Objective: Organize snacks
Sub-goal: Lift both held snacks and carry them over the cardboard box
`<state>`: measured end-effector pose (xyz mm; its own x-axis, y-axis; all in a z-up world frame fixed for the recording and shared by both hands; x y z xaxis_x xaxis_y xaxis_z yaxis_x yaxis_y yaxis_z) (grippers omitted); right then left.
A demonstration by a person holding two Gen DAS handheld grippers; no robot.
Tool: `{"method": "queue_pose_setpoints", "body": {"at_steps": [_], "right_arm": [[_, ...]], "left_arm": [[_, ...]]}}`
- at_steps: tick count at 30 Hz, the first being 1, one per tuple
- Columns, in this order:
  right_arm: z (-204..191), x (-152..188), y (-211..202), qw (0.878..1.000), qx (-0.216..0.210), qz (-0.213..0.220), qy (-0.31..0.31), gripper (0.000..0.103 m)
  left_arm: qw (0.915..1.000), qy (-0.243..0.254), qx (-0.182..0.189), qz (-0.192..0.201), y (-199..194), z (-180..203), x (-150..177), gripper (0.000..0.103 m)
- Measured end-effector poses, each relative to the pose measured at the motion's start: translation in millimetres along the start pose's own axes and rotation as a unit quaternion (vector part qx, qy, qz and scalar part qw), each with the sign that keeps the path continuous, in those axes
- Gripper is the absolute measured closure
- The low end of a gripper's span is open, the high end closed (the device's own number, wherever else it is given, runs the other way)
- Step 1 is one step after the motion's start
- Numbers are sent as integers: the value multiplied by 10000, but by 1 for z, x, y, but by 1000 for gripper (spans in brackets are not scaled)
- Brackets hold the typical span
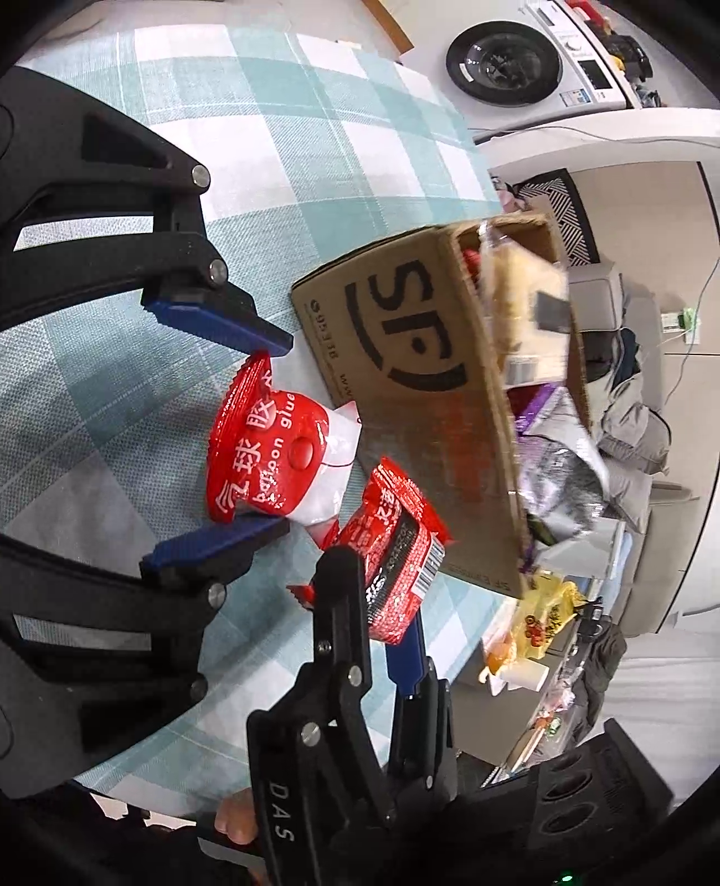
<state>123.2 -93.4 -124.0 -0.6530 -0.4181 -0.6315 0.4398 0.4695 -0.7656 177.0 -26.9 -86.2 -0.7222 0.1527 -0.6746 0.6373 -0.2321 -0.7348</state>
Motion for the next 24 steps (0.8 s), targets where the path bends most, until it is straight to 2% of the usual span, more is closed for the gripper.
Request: {"method": "queue_pose_setpoints", "body": {"at_steps": [12, 24], "right_arm": [[-5, -11, -35, 9992, -33, 395, -41, 56], [-10, -21, -65, 9975, -238, 671, -18, 56]], "left_arm": [[9988, -193, 30, 442, -51, -10, -13, 48], [9958, -399, 70, 818, -90, -22, -27, 48]]}}
Point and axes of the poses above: each gripper's, at about its wrist camera, not at the fingertips, and y roughly the way its jaws point, z to its right, x to its underside, the point moved 8 cm from there along y, roughly the way its jaws point, and after that the axes turned 2 degrees about -z, right-handed, at the moved point
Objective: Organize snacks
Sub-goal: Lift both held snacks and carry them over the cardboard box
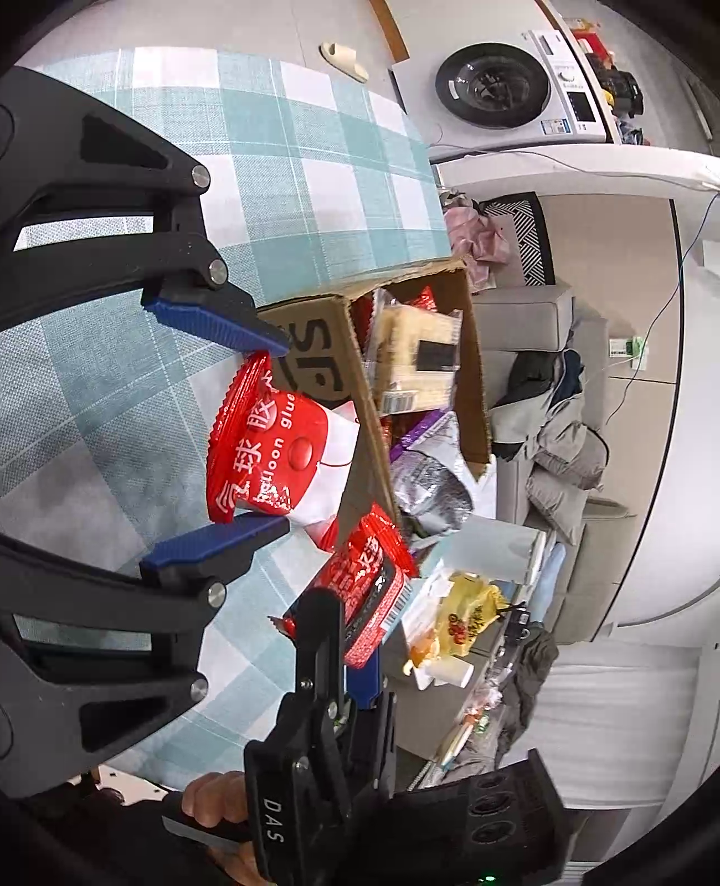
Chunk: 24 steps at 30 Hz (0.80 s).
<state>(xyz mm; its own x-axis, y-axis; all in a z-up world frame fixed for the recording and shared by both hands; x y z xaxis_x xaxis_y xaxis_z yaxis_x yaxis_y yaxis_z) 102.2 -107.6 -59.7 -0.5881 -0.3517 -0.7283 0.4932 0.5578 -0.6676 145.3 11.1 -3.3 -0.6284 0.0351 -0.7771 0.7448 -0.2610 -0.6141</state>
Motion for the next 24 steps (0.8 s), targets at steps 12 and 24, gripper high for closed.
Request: {"method": "queue_pose_setpoints", "body": {"at_steps": [12, 24], "right_arm": [[8, -20, -28, 9987, 37, 449, 224, 56], [14, -53, -48, 9965, 128, 685, 467, 56]], "left_arm": [[9970, -221, -534, 518, -33, -11, -30, 47], [9933, -383, -776, 766, -49, -7, -62, 47]]}}
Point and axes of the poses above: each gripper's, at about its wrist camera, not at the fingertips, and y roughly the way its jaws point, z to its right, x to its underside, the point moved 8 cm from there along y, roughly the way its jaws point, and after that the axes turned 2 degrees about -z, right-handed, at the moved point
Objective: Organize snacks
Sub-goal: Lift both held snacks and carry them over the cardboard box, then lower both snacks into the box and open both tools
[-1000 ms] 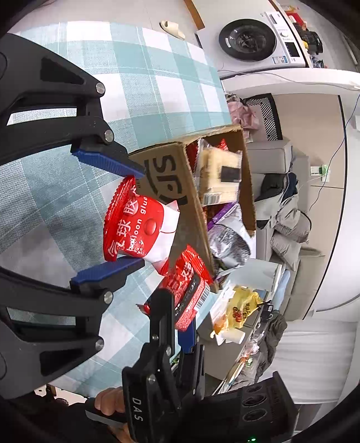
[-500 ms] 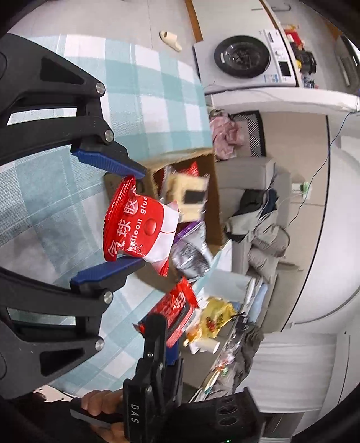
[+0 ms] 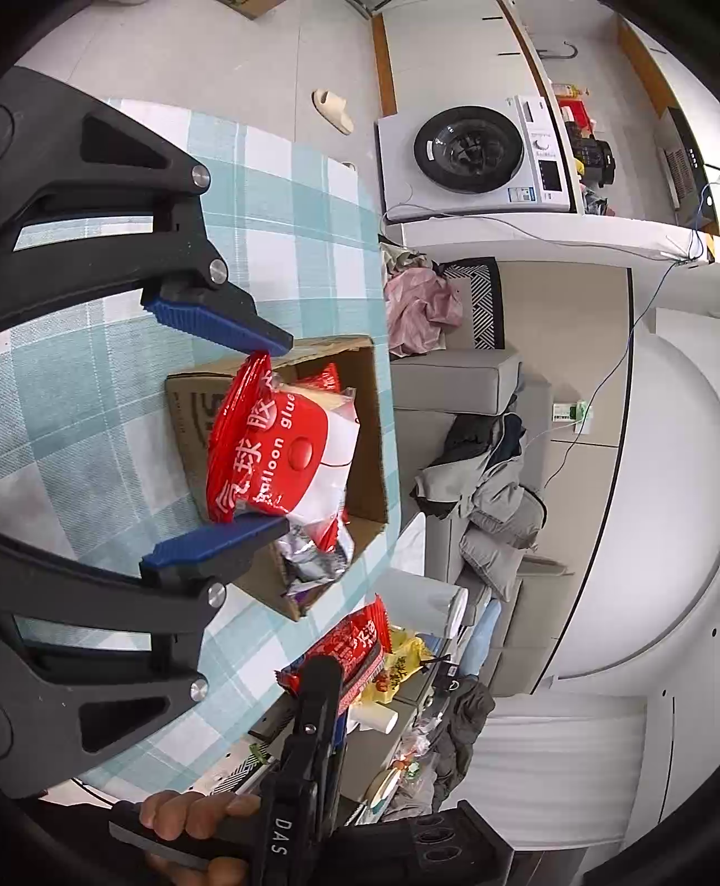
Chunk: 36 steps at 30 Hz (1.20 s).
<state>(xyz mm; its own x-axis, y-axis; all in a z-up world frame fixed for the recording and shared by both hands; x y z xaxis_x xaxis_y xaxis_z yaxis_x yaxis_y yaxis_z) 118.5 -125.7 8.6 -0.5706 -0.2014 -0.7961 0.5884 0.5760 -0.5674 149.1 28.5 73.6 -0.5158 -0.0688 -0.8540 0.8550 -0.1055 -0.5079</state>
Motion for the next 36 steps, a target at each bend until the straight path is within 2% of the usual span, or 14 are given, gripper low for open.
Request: {"method": "queue_pose_setpoints", "body": {"at_steps": [13, 27, 36], "right_arm": [[2, -34, 0, 9997, 211, 150, -53, 56], [12, -54, 39, 9996, 272, -65, 98, 56], [29, -61, 66, 9989, 349, -193, 233, 56]], "left_arm": [[9997, -10, -157, 163, 7, -1, -37, 47], [9991, -30, -418, -11, 63, -8, -54, 47], [9990, -138, -389, -141, 103, -13, -61, 47]]}}
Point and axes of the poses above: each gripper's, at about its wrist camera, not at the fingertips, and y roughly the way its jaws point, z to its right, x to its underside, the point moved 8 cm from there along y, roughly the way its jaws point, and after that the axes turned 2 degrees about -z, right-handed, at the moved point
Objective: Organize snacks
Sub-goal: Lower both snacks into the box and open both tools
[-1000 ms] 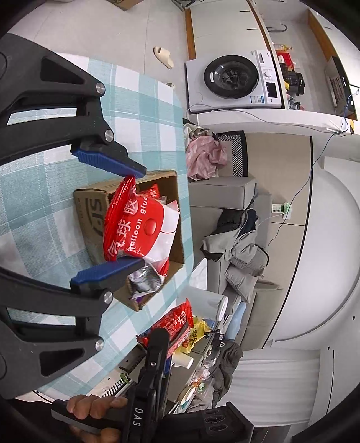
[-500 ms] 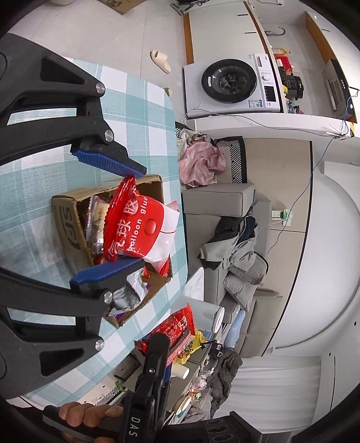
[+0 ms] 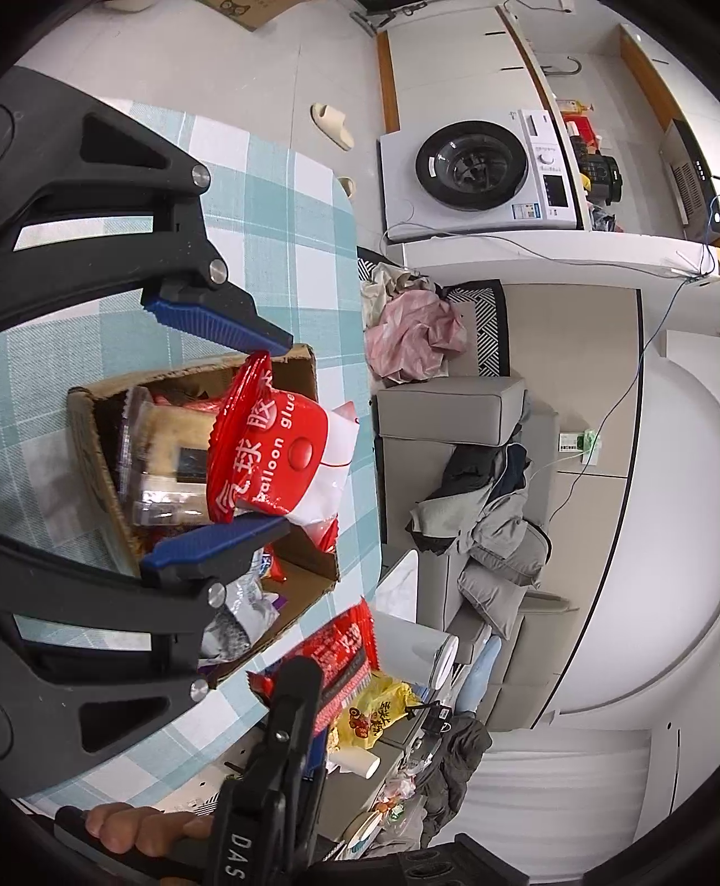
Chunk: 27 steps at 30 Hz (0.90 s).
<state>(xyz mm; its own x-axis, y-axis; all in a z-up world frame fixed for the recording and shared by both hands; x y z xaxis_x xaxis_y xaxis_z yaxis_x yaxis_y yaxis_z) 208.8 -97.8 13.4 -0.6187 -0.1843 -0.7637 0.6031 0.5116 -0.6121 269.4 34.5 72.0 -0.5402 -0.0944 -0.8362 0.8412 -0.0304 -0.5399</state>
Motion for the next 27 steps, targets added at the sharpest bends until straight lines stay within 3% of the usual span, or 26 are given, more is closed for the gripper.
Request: {"method": "queue_pose_setpoints", "body": {"at_steps": [16, 27], "right_arm": [[15, -7, 39, 9995, -3, -165, 253, 56], [22, -7, 46, 9991, 52, -231, 347, 56]], "left_arm": [[9997, 24, -10, -254, 65, 2, -2, 47], [9991, 100, 3, -405, 83, 8, 1, 47]]}}
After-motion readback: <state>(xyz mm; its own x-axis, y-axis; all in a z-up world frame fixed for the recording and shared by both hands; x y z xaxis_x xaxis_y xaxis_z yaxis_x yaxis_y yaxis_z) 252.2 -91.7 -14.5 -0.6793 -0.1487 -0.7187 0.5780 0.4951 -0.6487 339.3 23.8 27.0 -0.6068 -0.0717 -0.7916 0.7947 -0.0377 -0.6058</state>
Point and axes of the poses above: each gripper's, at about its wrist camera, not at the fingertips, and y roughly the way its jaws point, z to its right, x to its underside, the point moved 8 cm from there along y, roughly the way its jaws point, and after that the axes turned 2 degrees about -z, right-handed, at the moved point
